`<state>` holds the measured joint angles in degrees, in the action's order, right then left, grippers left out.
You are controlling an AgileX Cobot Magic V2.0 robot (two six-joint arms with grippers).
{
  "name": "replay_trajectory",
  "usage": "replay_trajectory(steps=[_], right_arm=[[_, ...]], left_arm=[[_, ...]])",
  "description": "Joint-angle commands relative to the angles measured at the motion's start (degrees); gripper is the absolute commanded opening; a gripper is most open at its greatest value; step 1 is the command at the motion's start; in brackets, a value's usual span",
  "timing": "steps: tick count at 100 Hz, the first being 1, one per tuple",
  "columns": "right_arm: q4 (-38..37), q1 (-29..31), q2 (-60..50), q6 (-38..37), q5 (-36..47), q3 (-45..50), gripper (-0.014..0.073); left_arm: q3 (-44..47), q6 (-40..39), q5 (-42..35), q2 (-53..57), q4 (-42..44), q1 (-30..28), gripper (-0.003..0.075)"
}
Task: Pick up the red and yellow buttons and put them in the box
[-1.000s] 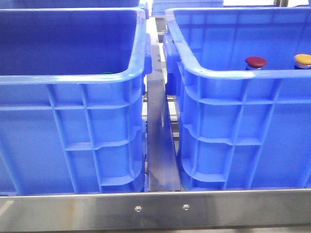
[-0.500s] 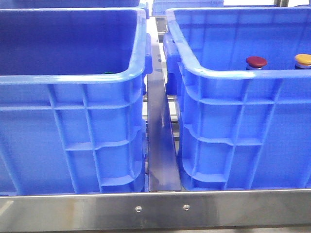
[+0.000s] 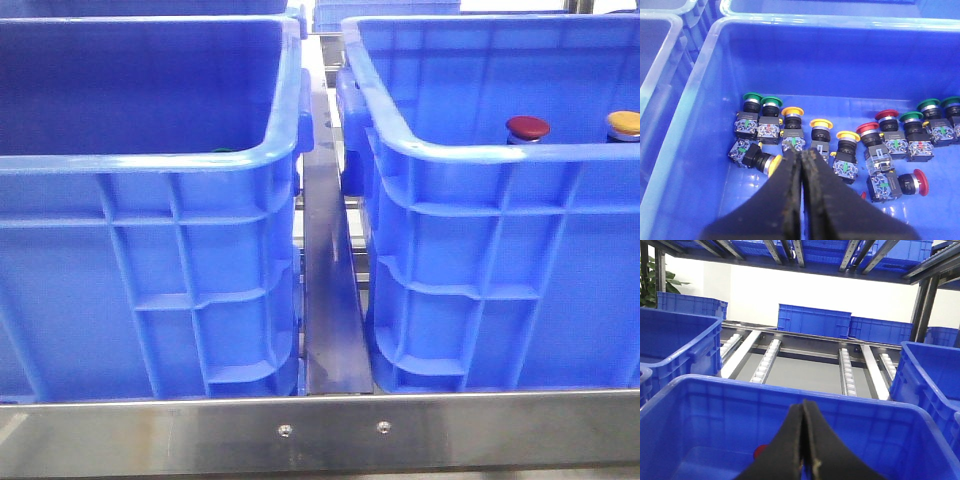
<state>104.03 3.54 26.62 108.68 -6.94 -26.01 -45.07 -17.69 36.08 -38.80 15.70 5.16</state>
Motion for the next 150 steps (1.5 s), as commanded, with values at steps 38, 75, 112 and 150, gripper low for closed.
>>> replay_trajectory(steps=[38, 75, 112, 150], right_arm=[[6.1, -0.2, 0.0, 0.0, -1.5, -1.4, -0.0069], [6.1, -0.1, 0.0, 0.0, -1.8, -1.4, -0.0069], [6.1, -0.1, 0.0, 0.0, -1.8, -1.4, -0.0069], [6.1, -0.1, 0.0, 0.0, -1.8, -1.4, -0.0069]], left_arm=[[-1.5, -0.4, -3.7, 0.0, 0.4, -0.2, -0.0019], [1.2, -0.4, -8.4, 2.6, -0.1, -0.2, -0.0019], [19.3, 9.9, -25.4, 16.5, -8.4, -2.2, -0.0019], [35.5, 11.0, -27.8, 37.9, -8.9, -5.6, -0.0019]])
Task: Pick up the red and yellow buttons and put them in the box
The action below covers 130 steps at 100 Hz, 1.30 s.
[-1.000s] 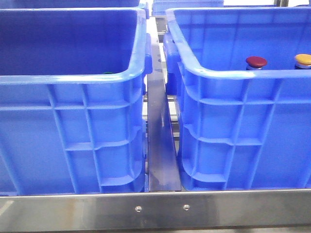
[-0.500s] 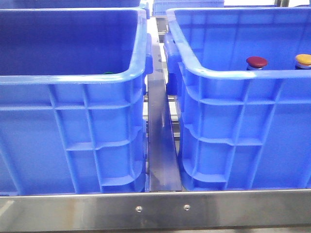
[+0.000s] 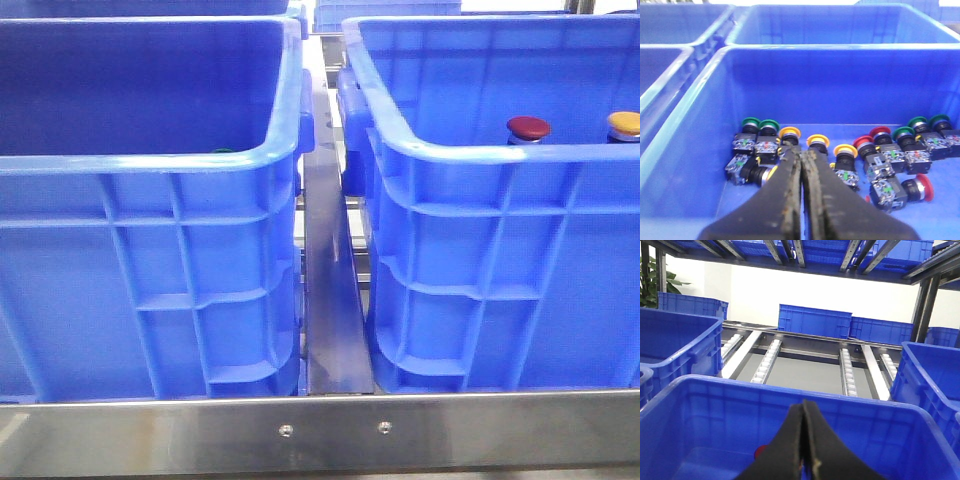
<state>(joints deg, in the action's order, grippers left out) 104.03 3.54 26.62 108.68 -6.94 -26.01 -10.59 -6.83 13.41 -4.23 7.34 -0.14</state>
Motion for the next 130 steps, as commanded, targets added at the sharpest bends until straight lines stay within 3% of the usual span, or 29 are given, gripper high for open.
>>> replay_trajectory(steps=[1, 19, 48, 130], right_arm=[[6.1, -0.1, 0.0, 0.0, -1.8, -1.4, -0.0069], [6.1, -0.1, 0.1, 0.0, -1.8, -1.4, -0.0069], [6.1, -0.1, 0.2, 0.0, -1.8, -1.4, -0.0069], [6.1, -0.1, 0.2, 0.0, -2.0, -1.4, -0.0069]], left_arm=[[1.5, 0.1, -5.1, 3.6, -0.5, -0.3, -0.0019], [6.8, 0.1, -7.5, 6.1, -0.5, -0.3, -0.0019], [13.3, 0.1, -19.8, 6.1, -0.5, -0.3, -0.0019], [13.3, 0.1, -19.3, 6.1, -0.3, -0.3, -0.0019]])
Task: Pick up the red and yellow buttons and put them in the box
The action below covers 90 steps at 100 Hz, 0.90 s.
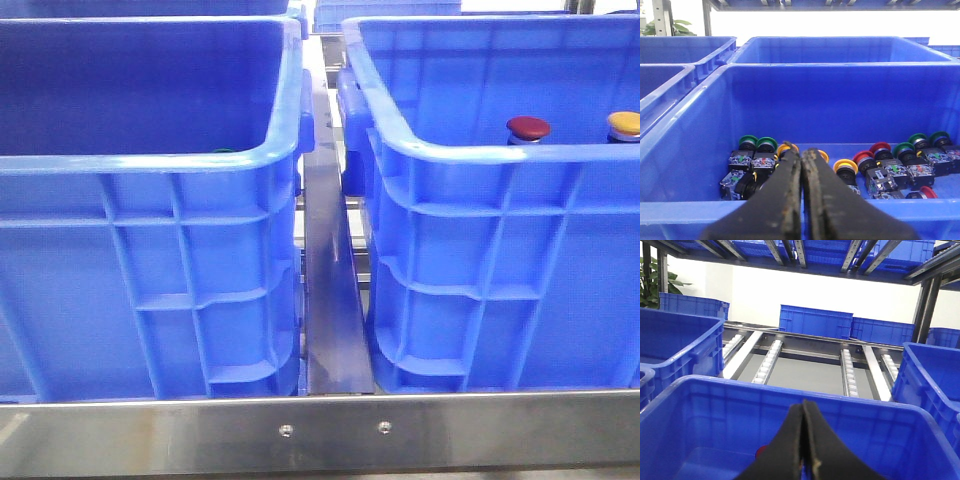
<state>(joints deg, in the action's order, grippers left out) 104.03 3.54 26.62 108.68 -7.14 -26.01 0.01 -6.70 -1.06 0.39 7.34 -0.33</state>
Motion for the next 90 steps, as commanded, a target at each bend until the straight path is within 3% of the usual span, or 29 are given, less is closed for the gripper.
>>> replay_trajectory(steps=[1, 81, 90], right_arm=[[6.1, -0.1, 0.2, 0.0, -1.8, -1.4, -0.0069], [6.1, 0.1, 0.2, 0.0, -2.1, -1.4, -0.0069], [1.9, 0.1, 0.2, -2.6, -3.1, -1.4, -0.0069]], left_arm=[[2.7, 0.0, -4.9, 1.5, -0.3, -0.1, -0.0019], [2.7, 0.0, -4.9, 1.5, -0.3, -0.1, -0.0019], [2.7, 0.0, -4.9, 1.5, -0.3, -0.1, -0.0019]])
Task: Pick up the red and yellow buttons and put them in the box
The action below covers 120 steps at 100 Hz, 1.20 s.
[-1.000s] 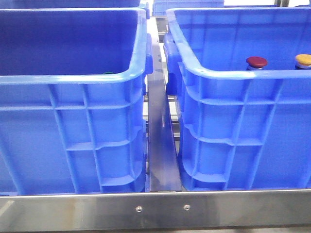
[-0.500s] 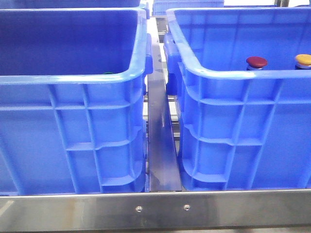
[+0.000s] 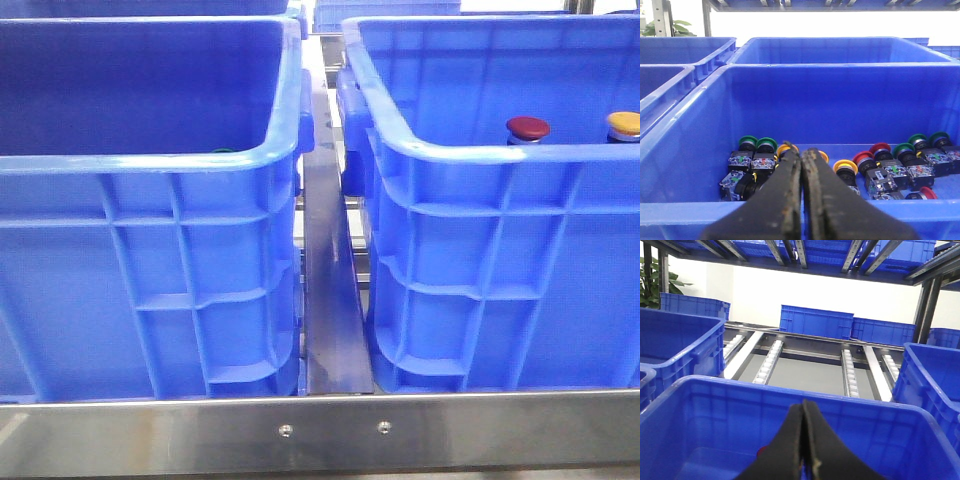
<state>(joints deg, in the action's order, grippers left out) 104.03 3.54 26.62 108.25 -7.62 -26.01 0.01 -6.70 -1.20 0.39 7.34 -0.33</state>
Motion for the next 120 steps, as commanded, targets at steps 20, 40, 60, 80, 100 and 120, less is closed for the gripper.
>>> replay_trajectory(steps=[20, 40, 60, 80, 100, 120], right_arm=[[-26.8, 0.1, 0.2, -27.2, -5.0, -1.4, -0.0069], [-62.9, -0.1, -1.1, -66.4, -2.8, -1.4, -0.0069], [-98.2, -3.5, -3.1, -102.3, 2.5, -1.2, -0.0069], [-108.8, -5.8, -6.5, -113.1, 10.4, 3.2, -0.0069], [-108.7, -5.8, -14.6, -113.1, 15.0, 11.0, -0.0069], [-107.8, -5.8, -25.0, -113.1, 14.9, 18.7, -0.0069]], left_arm=[[2.7, 0.0, -4.7, 1.5, -0.3, -0.1, -0.0019], [2.7, 0.0, -4.7, 1.5, -0.3, -0.1, -0.0019], [2.7, 0.0, -4.7, 1.5, -0.3, -0.1, -0.0019], [2.7, 0.0, -4.7, 1.5, -0.3, -0.1, -0.0019], [2.7, 0.0, -4.7, 1.5, -0.3, -0.1, -0.0019], [2.7, 0.0, -4.7, 1.5, -0.3, -0.1, -0.0019]])
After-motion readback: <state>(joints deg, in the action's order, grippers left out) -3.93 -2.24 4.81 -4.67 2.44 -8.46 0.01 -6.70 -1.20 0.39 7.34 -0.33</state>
